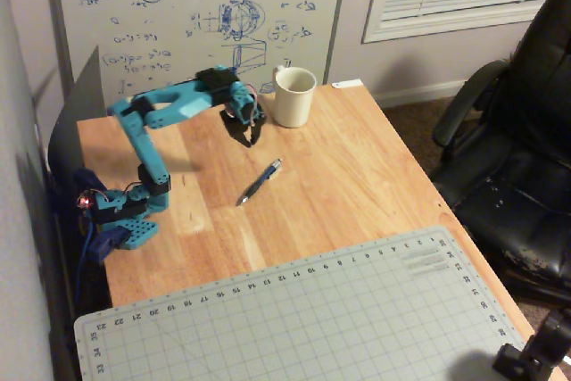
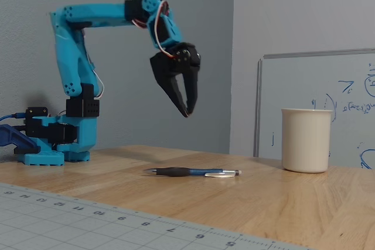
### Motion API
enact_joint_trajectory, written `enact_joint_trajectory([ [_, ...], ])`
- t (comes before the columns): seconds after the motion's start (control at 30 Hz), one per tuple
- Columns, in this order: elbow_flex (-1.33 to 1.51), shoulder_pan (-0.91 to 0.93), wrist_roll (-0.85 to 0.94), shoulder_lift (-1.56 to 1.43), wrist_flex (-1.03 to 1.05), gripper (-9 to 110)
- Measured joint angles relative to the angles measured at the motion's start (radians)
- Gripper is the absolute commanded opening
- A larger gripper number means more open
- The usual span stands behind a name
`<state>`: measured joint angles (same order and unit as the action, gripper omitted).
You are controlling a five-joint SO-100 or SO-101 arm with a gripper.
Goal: Touch the pen.
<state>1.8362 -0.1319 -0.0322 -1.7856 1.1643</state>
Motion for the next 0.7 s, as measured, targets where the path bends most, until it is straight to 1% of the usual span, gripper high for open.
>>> enact_joint_trajectory([
  [0.4, -0.193, 0.126, 0.000, 0.341, 0.000, 1],
  [0.7, -0.229, 0.138, 0.000, 0.479, -0.002, 1],
])
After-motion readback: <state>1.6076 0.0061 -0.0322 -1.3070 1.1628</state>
